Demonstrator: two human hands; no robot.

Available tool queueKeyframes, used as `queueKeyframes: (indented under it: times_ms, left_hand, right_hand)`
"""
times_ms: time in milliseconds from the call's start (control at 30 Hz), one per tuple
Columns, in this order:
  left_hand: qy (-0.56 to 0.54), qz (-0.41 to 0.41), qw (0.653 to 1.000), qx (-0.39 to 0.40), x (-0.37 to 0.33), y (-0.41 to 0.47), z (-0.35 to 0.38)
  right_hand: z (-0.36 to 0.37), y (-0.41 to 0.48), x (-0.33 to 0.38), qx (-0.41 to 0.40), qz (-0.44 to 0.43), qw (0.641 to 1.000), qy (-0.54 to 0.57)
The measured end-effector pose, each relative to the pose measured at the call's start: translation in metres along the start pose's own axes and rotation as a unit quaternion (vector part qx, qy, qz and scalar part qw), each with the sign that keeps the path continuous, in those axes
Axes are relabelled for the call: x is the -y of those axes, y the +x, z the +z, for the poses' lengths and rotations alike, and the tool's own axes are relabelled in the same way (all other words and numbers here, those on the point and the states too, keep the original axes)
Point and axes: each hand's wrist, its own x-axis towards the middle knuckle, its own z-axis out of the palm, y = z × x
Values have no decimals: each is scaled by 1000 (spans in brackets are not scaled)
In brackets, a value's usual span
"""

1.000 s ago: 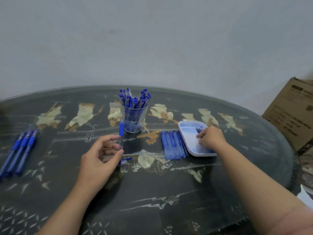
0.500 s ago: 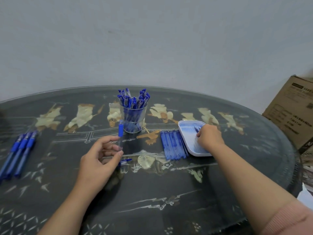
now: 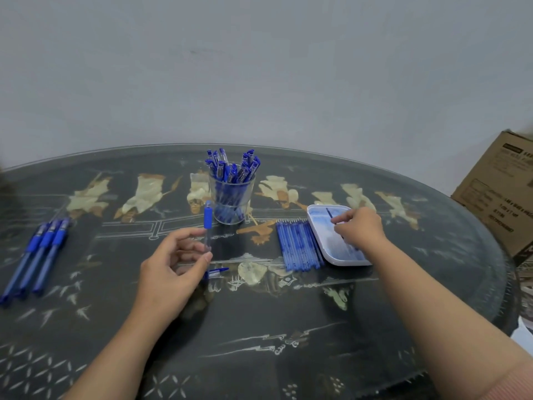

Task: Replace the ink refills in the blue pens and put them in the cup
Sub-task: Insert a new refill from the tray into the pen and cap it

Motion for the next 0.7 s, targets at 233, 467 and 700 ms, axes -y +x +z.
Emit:
queueKeyframes:
  times_ms: [233,467,700]
  left_hand:
    - [-7,31,999,-7,-11,-8,-4]
    - [79,91,993,17,-10,-18,-26]
    - [119,122,985,26,-8,-21,-42]
  right_hand:
    - [0,-77,63,212,-22,884,415]
    - [28,-126,128,276,-54,755,593]
    - [39,-142,163,206,-87,746,627]
